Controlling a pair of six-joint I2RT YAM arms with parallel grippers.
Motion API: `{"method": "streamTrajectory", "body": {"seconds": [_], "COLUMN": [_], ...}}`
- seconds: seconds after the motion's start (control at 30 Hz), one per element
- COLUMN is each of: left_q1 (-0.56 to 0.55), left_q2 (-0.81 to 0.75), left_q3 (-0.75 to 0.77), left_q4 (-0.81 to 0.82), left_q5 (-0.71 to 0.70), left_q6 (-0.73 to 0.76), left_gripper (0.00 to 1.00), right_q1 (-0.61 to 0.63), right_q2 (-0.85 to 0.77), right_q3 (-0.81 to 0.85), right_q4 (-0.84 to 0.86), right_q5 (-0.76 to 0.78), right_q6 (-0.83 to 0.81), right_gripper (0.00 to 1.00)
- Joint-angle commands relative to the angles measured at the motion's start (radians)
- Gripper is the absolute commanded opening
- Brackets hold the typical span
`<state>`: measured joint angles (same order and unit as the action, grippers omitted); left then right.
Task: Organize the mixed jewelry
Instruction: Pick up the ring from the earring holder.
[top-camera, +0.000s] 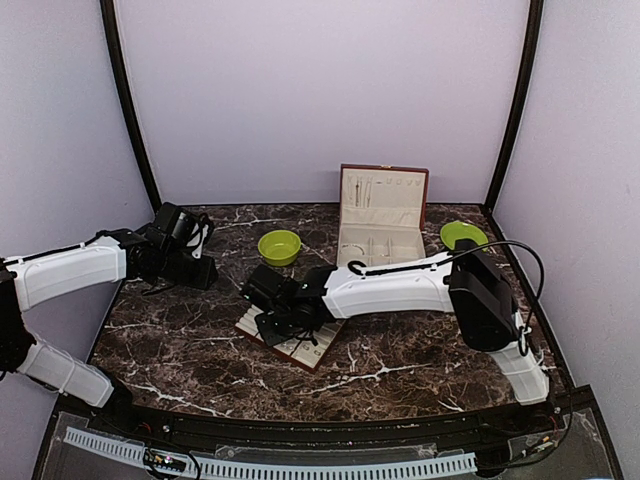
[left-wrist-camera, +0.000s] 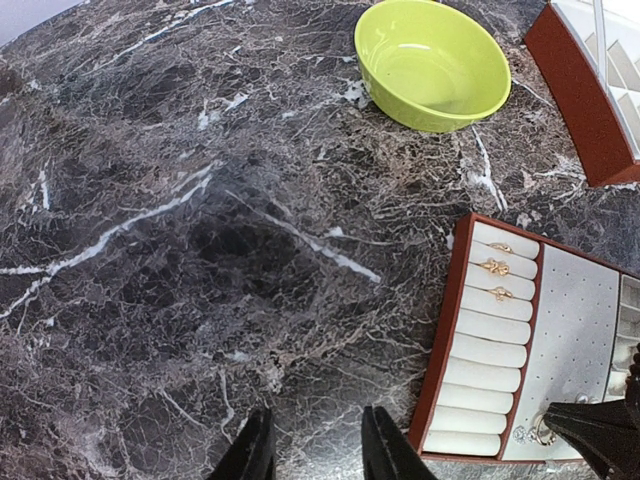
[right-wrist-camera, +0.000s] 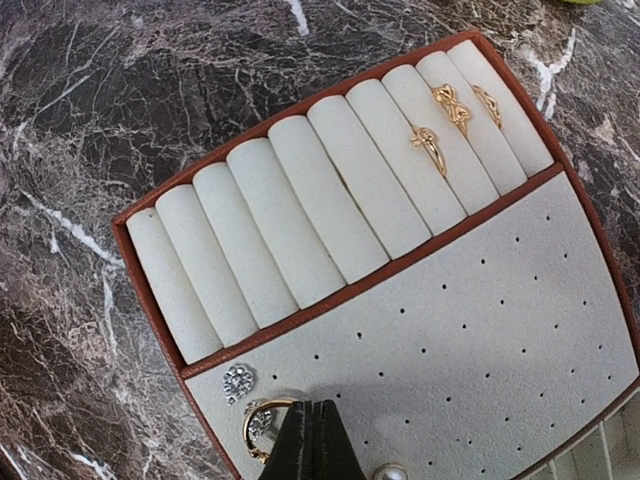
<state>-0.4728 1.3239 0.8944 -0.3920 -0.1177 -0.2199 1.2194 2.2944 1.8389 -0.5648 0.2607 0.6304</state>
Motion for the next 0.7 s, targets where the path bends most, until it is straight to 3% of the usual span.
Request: {"method": "streamTrajectory", "body": {"seconds": [0.0, 0.4, 0.53, 0.67], "left_q1": [0.007, 0.007, 0.005, -0.002], "left_q2": [-0.024, -0.041, -0.057, -0.086], "left_q3": [0.003, -0.011, -0.047, -0.104], "left_q4": [-0.01, 0.029, 0.085, 0.186], "left_q5": [-0.013, 0.063, 0.189, 0.382], "left_q6": [0.007, 0.008, -0.047, -0.213], "left_gripper": [0.32, 0.32, 0.32, 0.34], "right_q1": [0.007, -0.017, -0.023, -0.031], "right_q2": [-0.069, -0.178, -0.203, -0.261], "right_q3": [-0.029, -0.114, -0.146, -0.214], "right_q4": [0.03, 0.142, 0.152, 0.192], "right_q5": [0.01, -0.028, -0.017, -0.004], "right_q6": [0.011, 0.021, 0.0, -0.043], "right_gripper": [0.0, 0.0, 0.0, 0.0]}}
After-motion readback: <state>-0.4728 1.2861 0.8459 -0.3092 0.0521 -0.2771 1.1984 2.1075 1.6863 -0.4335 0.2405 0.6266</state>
